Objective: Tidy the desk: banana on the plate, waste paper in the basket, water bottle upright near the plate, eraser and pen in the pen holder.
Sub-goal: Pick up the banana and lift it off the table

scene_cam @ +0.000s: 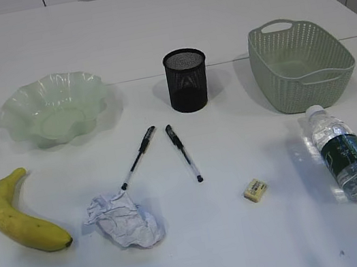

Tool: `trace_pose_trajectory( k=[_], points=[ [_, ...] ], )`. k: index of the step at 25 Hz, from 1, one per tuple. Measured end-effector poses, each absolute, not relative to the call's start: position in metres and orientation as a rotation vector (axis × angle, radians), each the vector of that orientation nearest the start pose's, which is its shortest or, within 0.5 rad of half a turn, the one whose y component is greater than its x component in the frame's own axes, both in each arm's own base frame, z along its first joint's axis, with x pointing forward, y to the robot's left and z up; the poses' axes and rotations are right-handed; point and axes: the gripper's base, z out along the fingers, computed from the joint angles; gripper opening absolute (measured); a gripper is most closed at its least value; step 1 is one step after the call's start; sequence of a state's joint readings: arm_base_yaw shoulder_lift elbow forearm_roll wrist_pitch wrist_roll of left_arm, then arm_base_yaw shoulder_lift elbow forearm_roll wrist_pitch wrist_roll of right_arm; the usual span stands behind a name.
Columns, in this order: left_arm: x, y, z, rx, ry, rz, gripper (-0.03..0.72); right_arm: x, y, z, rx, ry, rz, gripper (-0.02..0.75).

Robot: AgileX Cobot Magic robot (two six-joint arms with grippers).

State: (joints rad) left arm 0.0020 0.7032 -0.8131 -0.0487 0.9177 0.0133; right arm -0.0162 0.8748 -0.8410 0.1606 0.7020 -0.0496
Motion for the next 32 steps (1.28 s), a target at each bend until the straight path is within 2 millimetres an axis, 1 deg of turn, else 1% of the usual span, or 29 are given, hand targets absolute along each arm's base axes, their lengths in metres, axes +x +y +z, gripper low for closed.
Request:
trace_pose_trajectory(
  k=[4,6,9,13,17,20,26,29,32],
  points=[
    [0.145,-0.009,0.346,-0.032,2.354,-0.147,0.39,0.2,0.013,0.346,0.001,2.298,0.233,0.5],
    [0.16,-0.012,0.346,-0.052,2.384,-0.2,0.404,0.215,0.015,0.347,-0.014,2.339,0.258,0.5],
    [0.179,-0.014,0.345,-0.075,2.425,-0.236,0.445,0.231,0.016,0.343,-0.031,2.415,0.281,0.5],
    [0.202,-0.014,0.336,-0.106,2.465,-0.243,0.477,0.248,0.017,0.34,-0.047,2.478,0.294,0.499],
    [0.224,-0.014,0.318,-0.175,2.52,-0.255,0.482,0.261,0.018,0.338,-0.057,2.526,0.305,0.498],
    [0.242,-0.013,0.303,-0.297,2.541,-0.281,0.482,0.266,0.018,0.335,-0.059,2.553,0.311,0.497],
    [0.265,-0.015,0.277,-0.563,2.563,-0.335,0.483,0.273,0.017,0.326,-0.06,2.595,0.312,0.497],
    [0.275,-0.023,0.265,-0.652,2.565,-0.351,0.483,0.276,0.016,0.32,-0.069,2.62,0.292,0.496],
    [0.285,-0.038,0.25,-0.641,2.595,-0.343,0.483,0.279,0.015,0.316,-0.074,2.642,0.281,0.496]
  ],
)
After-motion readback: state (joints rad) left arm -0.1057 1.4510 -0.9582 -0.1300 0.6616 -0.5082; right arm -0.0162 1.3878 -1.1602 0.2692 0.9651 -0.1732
